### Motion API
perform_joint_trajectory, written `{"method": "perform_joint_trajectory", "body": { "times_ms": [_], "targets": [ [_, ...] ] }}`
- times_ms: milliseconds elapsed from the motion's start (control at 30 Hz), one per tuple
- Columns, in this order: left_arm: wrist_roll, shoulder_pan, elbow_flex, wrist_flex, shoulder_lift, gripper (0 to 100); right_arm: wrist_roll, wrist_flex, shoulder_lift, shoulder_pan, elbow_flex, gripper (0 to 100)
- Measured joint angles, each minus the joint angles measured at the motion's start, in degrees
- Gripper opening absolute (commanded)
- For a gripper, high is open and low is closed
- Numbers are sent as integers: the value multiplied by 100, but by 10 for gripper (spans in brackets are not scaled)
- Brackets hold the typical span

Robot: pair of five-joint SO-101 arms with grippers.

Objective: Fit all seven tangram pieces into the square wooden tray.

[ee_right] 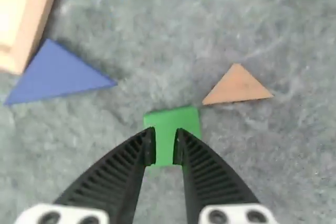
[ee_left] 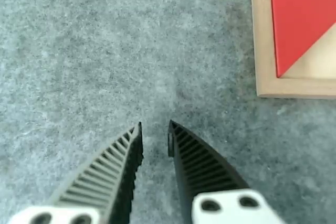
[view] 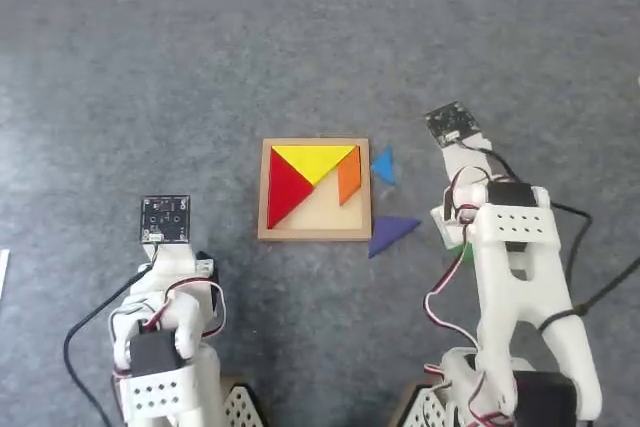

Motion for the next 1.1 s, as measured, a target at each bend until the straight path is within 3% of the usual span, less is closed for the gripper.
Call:
{"method": "perform_joint_trajectory", "body": {
  "times_ms": [267,633,867,1100],
  "targets": [
    [0,0,0,0,0,81,70,343,0,475,-9,70],
    [0,0,0,0,0,81,-431,484,712,686,-501,71],
    [0,0,0,0,0,81,-237,730,765,686,-527,184],
    [0,0,0,0,0,81,62,756,791,-176,-527,156]
  ]
}}
